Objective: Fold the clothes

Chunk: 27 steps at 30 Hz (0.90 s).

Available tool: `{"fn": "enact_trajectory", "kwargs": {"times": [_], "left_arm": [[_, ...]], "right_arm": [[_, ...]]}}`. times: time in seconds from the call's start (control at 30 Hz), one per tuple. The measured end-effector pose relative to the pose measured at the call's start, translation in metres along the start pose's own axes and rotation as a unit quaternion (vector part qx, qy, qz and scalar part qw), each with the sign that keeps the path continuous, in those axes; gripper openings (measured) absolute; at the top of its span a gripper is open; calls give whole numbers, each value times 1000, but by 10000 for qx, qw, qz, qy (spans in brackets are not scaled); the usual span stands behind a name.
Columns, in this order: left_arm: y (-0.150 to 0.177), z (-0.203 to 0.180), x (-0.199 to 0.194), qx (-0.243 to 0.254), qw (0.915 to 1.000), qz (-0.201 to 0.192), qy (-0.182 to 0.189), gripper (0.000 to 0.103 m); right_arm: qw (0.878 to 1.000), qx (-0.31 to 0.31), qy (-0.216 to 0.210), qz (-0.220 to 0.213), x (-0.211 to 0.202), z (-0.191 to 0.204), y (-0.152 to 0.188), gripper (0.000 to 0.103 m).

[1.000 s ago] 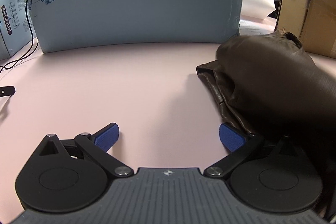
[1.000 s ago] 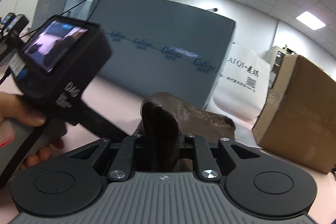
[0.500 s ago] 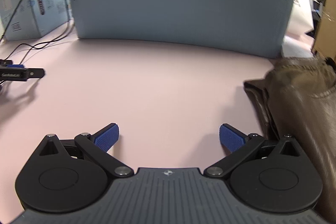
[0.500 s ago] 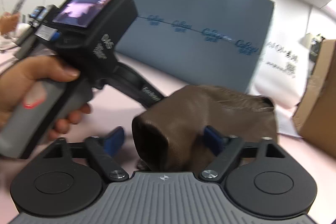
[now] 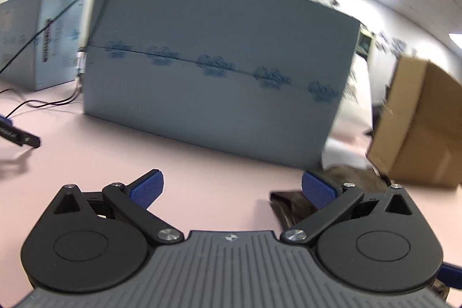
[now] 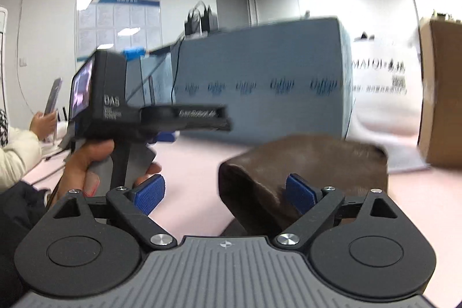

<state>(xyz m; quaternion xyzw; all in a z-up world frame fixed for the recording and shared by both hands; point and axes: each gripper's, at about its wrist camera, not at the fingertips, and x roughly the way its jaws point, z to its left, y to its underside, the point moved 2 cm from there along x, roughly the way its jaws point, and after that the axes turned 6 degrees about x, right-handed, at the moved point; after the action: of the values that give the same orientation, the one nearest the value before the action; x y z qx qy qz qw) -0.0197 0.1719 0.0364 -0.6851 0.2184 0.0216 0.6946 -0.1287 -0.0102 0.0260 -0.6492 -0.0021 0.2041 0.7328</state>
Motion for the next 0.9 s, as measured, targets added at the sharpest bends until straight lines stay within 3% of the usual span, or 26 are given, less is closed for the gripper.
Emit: {"fn": "enact_trajectory", "kwargs": {"times": [0.1, 0.27, 0.53, 0.67, 0.9], "left_arm": [[-1, -11, -5, 233, 9995, -189, 71, 103], [2, -32, -20, 585, 9967, -244, 504, 103], [7, -53, -22, 1276, 9908, -262, 361, 103], [12, -57, -13, 1487, 9887, -193, 61, 103], [14, -56, -1, 1266, 9918, 160, 67, 103]], "right_arm": [[9996, -83, 220, 156, 8, 1, 4, 91], [9986, 211, 18, 486, 13, -1, 7, 95], [9953, -139, 118, 947, 29, 17, 12, 103], [9945, -215, 166, 1007, 29, 20, 16, 103], [9935, -340, 240, 1059, 23, 24, 22, 103]]}}
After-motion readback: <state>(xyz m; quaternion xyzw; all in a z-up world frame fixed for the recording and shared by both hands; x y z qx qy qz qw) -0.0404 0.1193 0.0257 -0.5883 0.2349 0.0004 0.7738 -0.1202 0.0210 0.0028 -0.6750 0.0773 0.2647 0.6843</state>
